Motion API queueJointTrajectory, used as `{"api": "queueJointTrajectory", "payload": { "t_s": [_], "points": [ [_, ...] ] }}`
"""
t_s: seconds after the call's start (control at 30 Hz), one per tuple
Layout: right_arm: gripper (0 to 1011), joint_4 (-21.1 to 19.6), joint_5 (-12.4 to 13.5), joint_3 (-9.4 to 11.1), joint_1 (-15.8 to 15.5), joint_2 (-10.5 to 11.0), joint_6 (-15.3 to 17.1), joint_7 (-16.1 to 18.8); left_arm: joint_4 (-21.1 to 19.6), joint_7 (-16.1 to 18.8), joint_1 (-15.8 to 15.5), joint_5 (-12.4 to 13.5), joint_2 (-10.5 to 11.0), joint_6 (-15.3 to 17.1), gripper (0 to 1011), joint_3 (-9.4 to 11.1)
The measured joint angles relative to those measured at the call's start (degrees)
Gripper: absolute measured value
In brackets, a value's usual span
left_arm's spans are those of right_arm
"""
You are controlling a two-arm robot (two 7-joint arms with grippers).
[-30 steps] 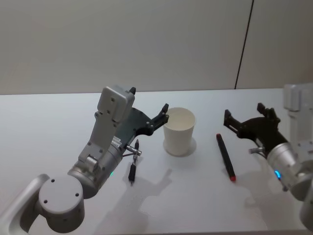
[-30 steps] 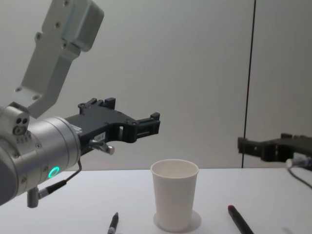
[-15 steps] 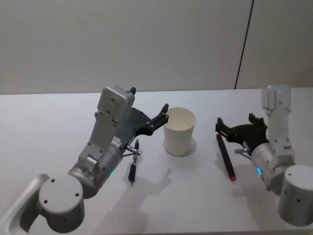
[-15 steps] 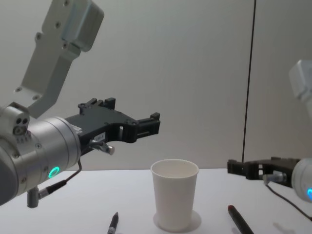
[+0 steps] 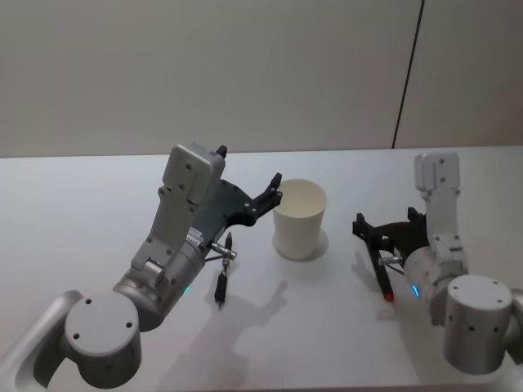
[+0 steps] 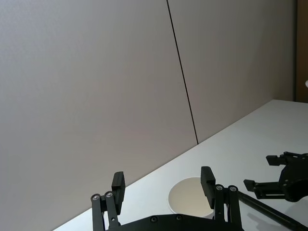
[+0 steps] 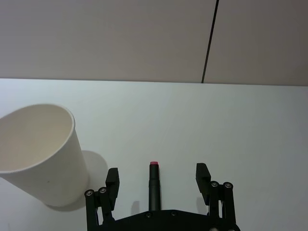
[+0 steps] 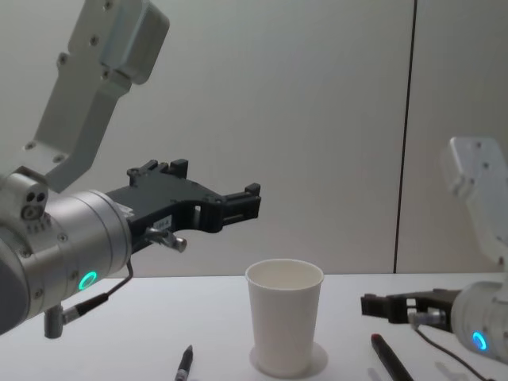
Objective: Place the pen into the pen holder.
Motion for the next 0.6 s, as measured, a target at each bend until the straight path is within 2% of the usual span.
{"api": "queueJointTrajectory", "payload": {
  "t_s": [0.6],
  "points": [
    [1002,5.2,-1.4,-0.3,1.4,-1.6,1.4,-1.7,0.0,0.0,0.0,0.0,0.0,0.0,1003,0.0]
  ]
}}
